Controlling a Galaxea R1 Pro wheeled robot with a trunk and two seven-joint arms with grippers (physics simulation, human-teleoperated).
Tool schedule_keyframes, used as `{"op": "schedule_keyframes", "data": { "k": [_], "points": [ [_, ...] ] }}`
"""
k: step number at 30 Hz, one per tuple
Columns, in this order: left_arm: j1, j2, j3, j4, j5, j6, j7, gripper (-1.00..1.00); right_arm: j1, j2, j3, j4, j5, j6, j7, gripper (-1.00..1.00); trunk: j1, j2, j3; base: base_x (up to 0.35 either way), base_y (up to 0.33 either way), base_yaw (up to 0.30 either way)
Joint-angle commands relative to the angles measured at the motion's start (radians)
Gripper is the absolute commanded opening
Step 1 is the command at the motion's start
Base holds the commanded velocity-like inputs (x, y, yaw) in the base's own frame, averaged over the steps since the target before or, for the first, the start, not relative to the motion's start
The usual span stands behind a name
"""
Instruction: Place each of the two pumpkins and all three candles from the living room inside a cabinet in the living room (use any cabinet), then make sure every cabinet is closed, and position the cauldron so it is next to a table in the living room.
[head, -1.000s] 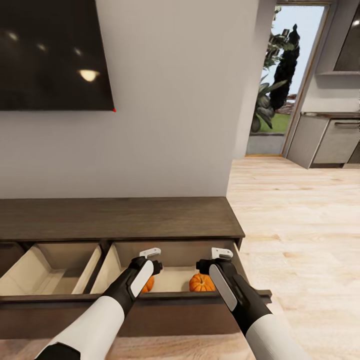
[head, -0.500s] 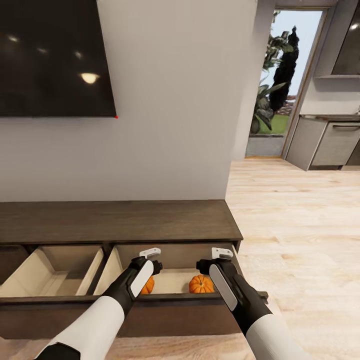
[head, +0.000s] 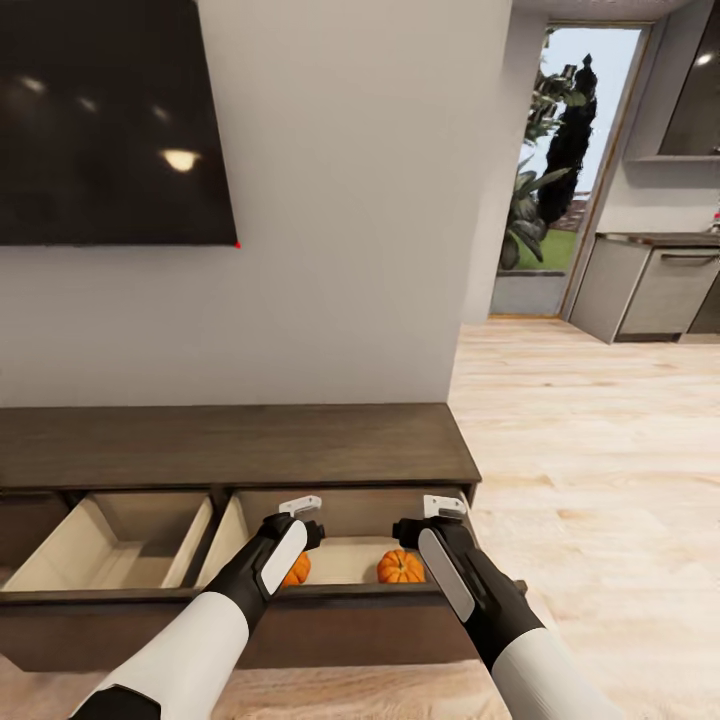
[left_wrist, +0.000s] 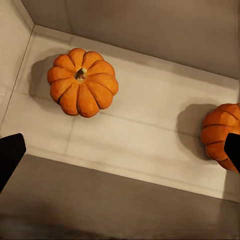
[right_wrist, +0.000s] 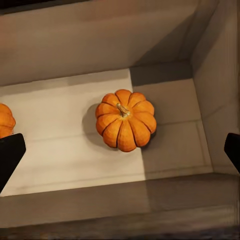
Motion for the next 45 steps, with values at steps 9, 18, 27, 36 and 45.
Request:
{"op": "schedule_keyframes", "data": {
  "k": [9,18,27,36,45],
  "points": [
    [0.000,0.000,-0.002,-0.001,0.008,0.002,0.008,1.00,-0.001,0.000,0.002,-0.001,-0.011,0.001,-0.010,1.00,-0.035,0.063,0.027,-0.045,0.000,0.000],
    [0.000,0.000,-0.002,-0.001,0.008,0.002,0.008,1.00,-0.001,0.000,0.002,-0.001,-0.011,0.001,-0.010,1.00,-0.070,0.126,0.055,-0.089,0.000,0.000],
    [0.000,0.000,-0.001,-0.001,0.009,0.003,0.008,1.00,-0.001,-0.001,0.002,-0.001,-0.011,0.001,-0.010,1.00,-0.104,0.189,0.084,-0.033,0.000,0.000],
    [0.000,0.000,-0.002,-0.001,0.009,0.004,0.008,1.00,-0.001,-0.002,0.002,-0.001,-0.011,0.001,-0.010,1.00,-0.139,0.252,0.112,-0.095,0.000,0.000],
    [0.000,0.000,-0.002,-0.001,0.009,0.003,0.008,1.00,-0.001,0.000,0.002,-0.001,-0.011,0.001,-0.010,1.00,-0.173,0.315,0.140,-0.080,0.000,0.000]
  ]
}}
